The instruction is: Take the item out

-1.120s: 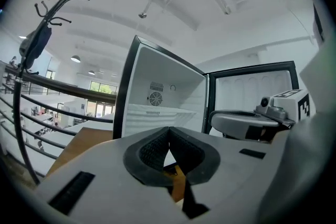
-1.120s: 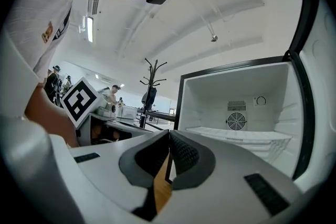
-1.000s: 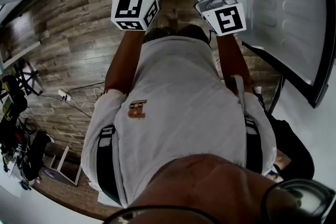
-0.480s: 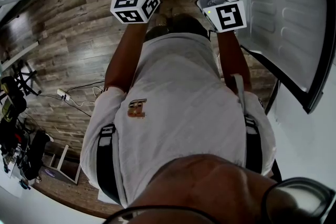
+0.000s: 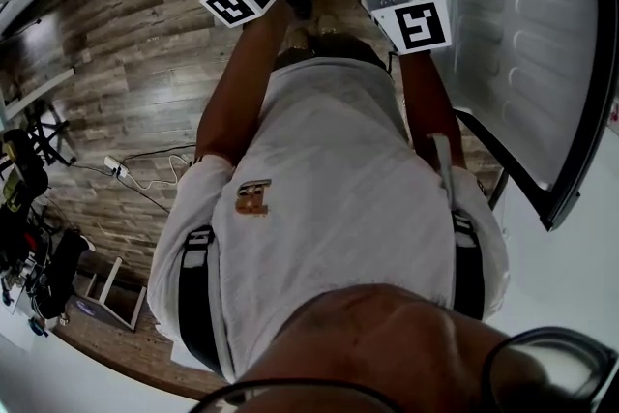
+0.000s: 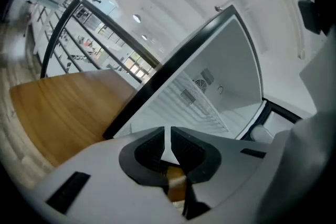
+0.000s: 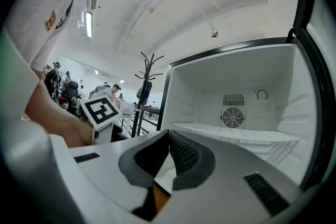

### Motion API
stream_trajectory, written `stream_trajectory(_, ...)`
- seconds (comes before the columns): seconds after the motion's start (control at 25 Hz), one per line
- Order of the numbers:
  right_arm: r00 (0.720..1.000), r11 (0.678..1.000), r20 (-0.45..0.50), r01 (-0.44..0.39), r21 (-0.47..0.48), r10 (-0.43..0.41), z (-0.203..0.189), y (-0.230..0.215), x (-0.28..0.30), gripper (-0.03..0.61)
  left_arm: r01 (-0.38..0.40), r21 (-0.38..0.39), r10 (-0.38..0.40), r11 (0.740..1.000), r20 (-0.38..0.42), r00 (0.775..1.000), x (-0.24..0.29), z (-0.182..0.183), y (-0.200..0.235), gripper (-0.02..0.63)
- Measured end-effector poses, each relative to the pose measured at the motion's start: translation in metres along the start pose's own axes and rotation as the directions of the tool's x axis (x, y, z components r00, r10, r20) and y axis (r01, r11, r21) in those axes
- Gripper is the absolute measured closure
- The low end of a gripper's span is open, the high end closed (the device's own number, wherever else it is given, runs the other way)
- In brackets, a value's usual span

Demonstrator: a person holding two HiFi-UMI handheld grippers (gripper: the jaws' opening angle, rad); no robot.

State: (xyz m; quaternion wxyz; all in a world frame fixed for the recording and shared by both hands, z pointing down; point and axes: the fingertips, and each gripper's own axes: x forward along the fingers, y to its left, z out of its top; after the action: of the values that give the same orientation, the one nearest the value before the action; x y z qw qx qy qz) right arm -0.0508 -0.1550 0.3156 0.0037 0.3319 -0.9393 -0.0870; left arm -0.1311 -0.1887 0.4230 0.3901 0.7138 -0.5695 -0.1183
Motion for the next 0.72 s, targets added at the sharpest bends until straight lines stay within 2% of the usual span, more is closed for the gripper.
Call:
stream_trajectory(0.12,1.0,1.0,0.0,-0.002,0.007,0.002,-0.003,-0.004,0.001,0.545,-0.034,-0.135,0.032,0.99,-0.016,0.999,0.011,-0.011,0.014,0.536)
stream_trajectory(0.32,1.0,1.0,0.003,-0.004,0.018,0.004,-0.007,-0.012,-0.002,0.545,-0.069,-0.32,0.061,0.945,-0.036,0.997,0.031,-0.027,0.027,0.477)
stream_trajectory(0.48,1.0,1.0,0.007,0.001,0.024,-0.001,-0.009,-0.016,-0.003,0.545,-0.081,-0.435,0.068,0.897,-0.046,0.997,0.044,-0.035,0.035,0.448)
stream_trajectory(0.72,1.0,1.0,0.001,0.009,0.03,-0.009,-0.018,-0.024,-0.004,0.545,-0.113,-0.586,0.085,0.803,-0.075,0.994,0.065,-0.051,0.052,0.406)
